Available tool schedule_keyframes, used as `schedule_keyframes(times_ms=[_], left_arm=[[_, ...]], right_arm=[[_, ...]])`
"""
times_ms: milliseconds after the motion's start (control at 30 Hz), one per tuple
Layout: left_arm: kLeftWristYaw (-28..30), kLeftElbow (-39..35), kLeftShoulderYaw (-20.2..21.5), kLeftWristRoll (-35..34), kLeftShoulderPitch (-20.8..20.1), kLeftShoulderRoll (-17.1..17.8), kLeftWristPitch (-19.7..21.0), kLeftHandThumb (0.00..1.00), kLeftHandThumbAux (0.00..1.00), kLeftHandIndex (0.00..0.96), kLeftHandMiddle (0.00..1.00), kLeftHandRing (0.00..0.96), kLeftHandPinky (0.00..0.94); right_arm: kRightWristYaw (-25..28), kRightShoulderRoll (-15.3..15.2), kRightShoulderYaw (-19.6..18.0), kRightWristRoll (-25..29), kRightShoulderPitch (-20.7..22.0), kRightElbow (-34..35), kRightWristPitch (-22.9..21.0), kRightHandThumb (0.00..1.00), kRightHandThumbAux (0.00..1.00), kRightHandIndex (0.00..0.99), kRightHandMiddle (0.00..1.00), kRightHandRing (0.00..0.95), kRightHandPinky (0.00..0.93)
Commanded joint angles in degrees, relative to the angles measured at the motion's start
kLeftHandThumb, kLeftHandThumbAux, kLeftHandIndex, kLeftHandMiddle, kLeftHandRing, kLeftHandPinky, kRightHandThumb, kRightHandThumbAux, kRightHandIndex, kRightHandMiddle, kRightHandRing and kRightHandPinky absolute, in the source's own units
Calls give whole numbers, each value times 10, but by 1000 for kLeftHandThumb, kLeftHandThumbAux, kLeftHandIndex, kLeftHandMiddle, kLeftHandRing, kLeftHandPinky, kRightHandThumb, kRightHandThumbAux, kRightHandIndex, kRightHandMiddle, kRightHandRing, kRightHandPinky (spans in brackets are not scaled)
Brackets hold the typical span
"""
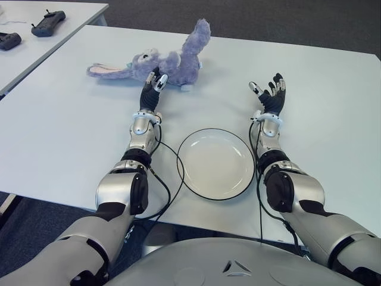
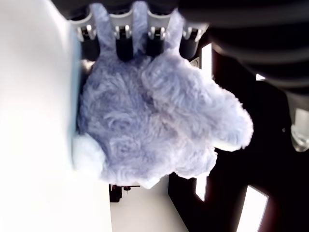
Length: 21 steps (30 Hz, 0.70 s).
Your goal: Put the doll into the plate.
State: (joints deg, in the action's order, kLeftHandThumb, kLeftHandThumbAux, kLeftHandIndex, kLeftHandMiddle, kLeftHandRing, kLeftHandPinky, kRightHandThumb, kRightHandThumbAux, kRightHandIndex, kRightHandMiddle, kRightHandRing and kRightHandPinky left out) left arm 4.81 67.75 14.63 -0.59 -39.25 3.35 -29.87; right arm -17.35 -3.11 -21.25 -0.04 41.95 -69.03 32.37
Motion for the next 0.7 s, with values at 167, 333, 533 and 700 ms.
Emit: schedule_keyframes(times_ms=[167, 333, 533, 700], left_arm=[[-9, 93, -5, 7, 148, -26, 79, 0, 406, 0, 0, 0, 0], [-4, 92, -4, 6, 149, -26, 73, 0, 412, 0, 0, 0, 0], [4, 89, 8, -8, 150, -28, 58, 0, 433, 0, 0, 0, 0], [-3, 84, 18, -18, 147, -30, 41, 0, 454, 0, 0, 0, 0]], right_arm=[[-7, 47, -10, 13, -168, -85, -60, 0, 863, 98, 85, 78, 108], [-6, 48, -10, 13, -168, -85, -59, 0, 863, 100, 88, 79, 109], [-6, 48, -10, 13, -168, -85, -57, 0, 854, 103, 85, 77, 105], [-5, 50, -9, 12, -169, -84, -56, 0, 861, 103, 84, 75, 105]])
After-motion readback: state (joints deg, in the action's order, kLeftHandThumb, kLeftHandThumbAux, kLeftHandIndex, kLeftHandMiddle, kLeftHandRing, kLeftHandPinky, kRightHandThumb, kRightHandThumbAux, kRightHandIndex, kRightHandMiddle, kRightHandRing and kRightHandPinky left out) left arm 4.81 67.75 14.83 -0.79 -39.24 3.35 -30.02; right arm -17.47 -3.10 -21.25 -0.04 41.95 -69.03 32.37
